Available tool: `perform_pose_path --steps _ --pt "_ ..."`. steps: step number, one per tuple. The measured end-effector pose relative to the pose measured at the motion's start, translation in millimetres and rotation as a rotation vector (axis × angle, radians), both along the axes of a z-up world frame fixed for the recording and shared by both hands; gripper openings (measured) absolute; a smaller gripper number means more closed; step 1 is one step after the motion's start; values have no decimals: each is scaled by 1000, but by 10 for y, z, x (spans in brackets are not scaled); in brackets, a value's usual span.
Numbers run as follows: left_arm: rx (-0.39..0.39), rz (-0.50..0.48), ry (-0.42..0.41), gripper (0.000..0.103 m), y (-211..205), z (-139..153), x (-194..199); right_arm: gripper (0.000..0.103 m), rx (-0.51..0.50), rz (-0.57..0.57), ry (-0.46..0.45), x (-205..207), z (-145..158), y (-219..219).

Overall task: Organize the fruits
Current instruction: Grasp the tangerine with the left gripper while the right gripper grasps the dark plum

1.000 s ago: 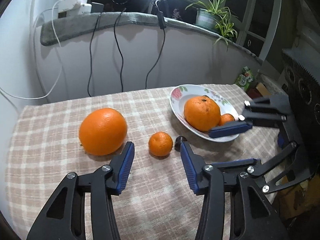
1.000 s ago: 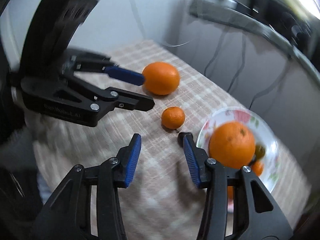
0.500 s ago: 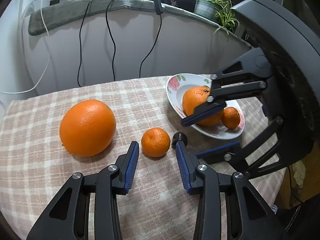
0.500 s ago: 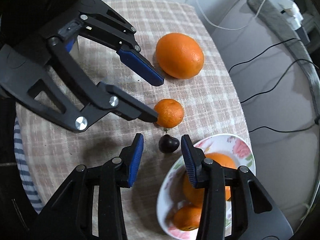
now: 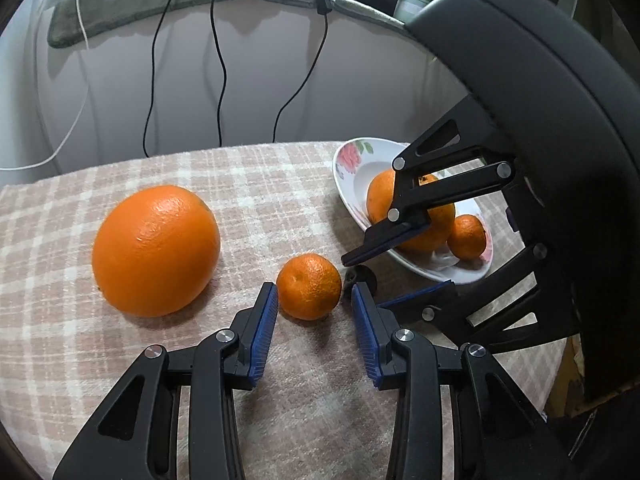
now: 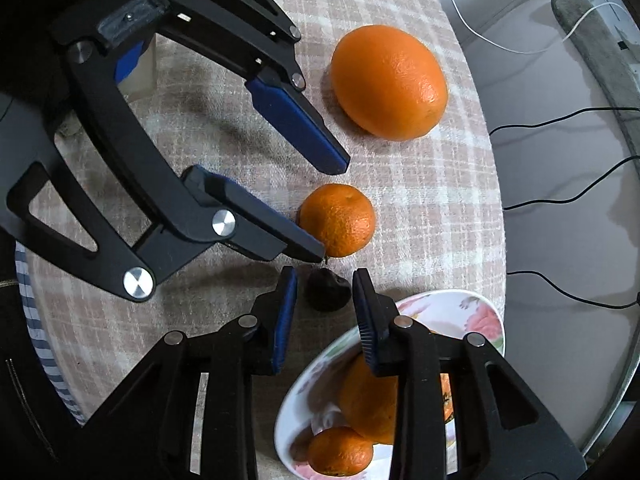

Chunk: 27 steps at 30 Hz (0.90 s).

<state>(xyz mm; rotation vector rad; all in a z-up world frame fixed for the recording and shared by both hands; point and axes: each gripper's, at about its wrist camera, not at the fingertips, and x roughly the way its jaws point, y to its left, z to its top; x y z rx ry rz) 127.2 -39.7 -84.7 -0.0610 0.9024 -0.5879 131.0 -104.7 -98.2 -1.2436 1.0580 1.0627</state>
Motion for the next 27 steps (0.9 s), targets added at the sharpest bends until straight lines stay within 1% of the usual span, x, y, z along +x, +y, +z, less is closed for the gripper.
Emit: perform_pose_path --steps 5,6,8,12,18,23,27 --pt "-5 0 9 37 -20 -26 81 30 -49 45 -13 -11 -40 58" --pt "-12 2 13 37 -14 -36 96 28 -57 51 -18 -12 -45 68" --pt "-17 7 17 32 -11 -45 125 26 -73 63 -28 -11 -59 86" --pt "-21 7 12 31 4 -58 129 25 -85 74 -36 -34 -94 102" --pt "-28 15 6 30 60 -71 80 24 -59 54 -34 -40 -98 116" --pt "-30 38 2 30 148 -52 22 24 -7 12 -19 -23 -71 50" --pt "-28 63 -8 30 233 -19 -36 24 51 -44 -9 -27 -10 10"
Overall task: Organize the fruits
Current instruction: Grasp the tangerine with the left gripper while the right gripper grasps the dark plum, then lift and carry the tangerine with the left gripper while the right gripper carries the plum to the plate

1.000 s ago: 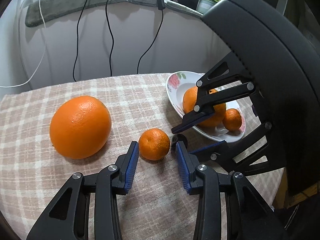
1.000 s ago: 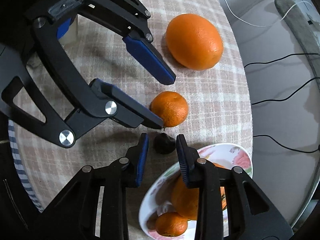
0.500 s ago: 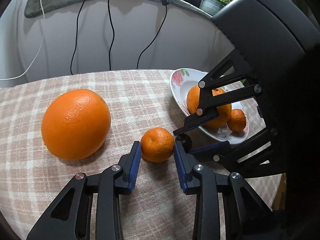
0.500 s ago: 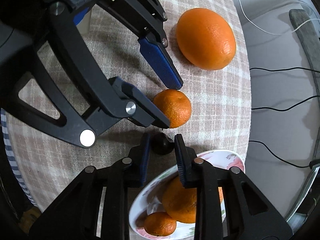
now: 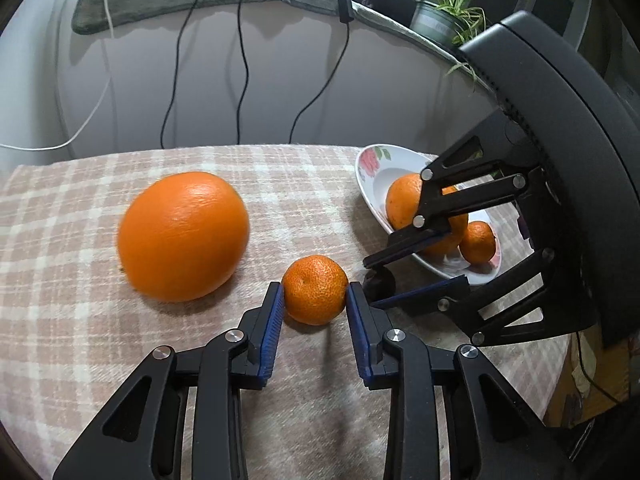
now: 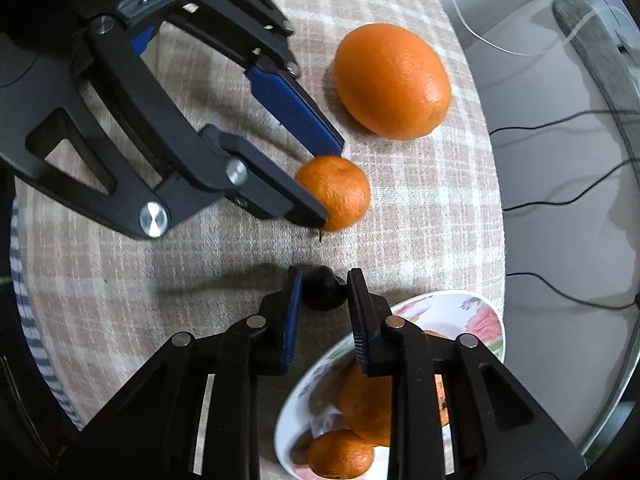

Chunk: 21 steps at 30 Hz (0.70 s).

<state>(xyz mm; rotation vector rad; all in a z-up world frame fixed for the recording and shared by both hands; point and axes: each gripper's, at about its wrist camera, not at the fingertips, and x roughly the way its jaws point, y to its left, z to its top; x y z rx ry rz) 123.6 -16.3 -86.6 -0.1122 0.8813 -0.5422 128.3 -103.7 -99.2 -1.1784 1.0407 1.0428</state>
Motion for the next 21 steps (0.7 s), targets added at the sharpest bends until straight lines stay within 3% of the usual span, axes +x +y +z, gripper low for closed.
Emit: perform_pose_path --steps 8,13,21 --pt "-29 47 -8 30 185 37 -116 23 234 -182 -4 97 273 -207" --pt "-49 62 -27 30 100 187 -63 23 461 -325 10 126 530 -483" --pt "-75 49 -64 30 -68 373 -18 23 692 -539 4 324 707 -1027"
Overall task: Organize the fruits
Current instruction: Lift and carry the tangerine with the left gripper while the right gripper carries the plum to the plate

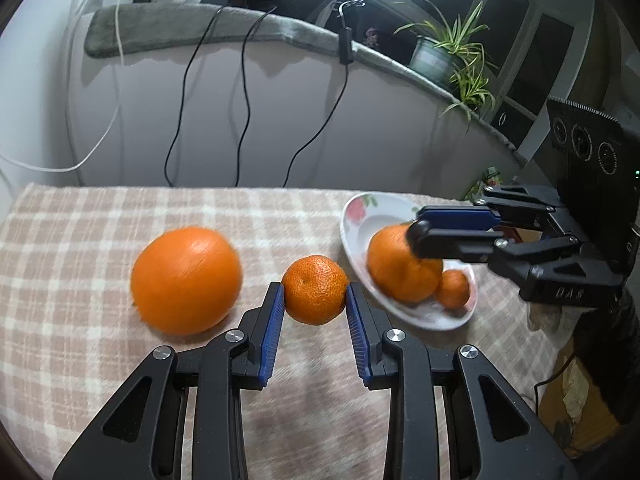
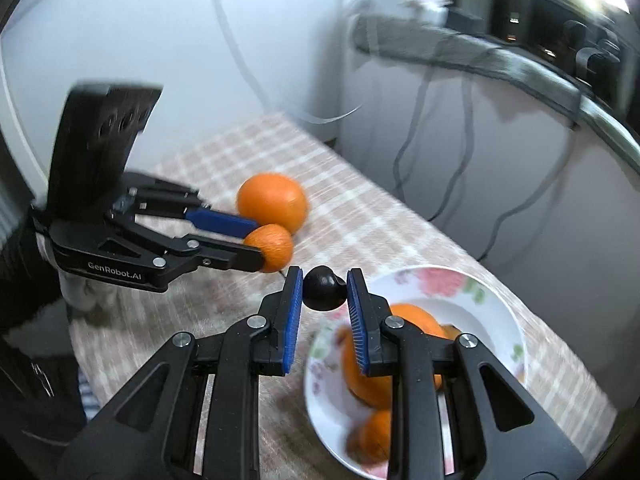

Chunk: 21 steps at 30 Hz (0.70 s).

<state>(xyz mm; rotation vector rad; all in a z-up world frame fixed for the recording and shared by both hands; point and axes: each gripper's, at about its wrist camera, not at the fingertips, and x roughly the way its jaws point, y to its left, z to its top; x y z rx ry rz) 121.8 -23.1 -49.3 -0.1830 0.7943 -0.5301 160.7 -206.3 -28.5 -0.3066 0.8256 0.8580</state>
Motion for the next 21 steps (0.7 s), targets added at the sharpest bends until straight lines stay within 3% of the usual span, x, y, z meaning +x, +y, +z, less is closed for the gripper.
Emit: perform_pose_path --steps 11,21 --pt "-28 -44 -32 30 -335 153 201 23 137 -298 26 31 82 -1039" --pt "-19 -86 -33 30 -665 186 459 23 195 -349 46 -67 -41 -1275"
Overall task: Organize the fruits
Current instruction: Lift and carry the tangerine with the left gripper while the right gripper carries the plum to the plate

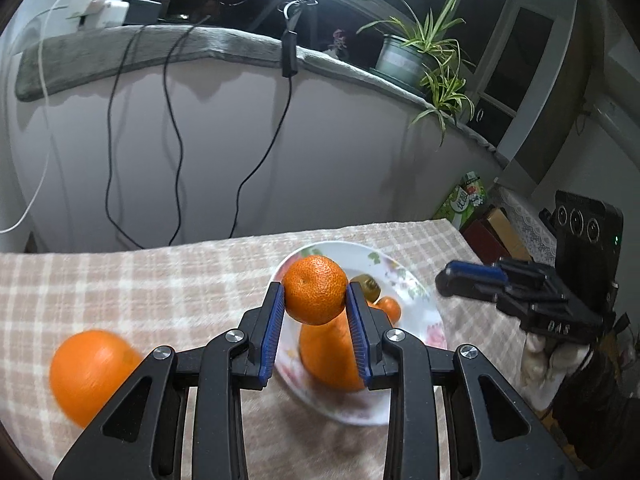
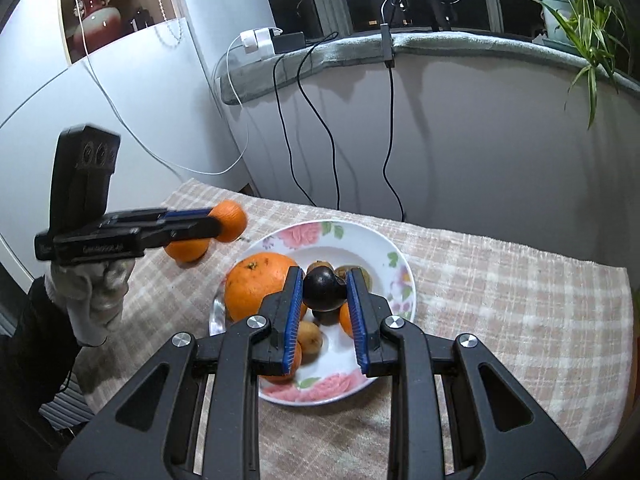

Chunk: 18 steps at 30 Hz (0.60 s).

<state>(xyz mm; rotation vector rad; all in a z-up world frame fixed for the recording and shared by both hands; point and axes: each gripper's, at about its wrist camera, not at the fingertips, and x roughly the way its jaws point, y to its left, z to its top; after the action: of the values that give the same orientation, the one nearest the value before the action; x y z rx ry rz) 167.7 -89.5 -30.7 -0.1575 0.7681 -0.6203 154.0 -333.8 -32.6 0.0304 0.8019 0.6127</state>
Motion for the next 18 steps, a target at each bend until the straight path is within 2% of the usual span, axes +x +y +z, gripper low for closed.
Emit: perform_pose_path --steps 18 --pt "65 -49 1 30 -429 -84 293 23 3 -4 15 63 -221 15"
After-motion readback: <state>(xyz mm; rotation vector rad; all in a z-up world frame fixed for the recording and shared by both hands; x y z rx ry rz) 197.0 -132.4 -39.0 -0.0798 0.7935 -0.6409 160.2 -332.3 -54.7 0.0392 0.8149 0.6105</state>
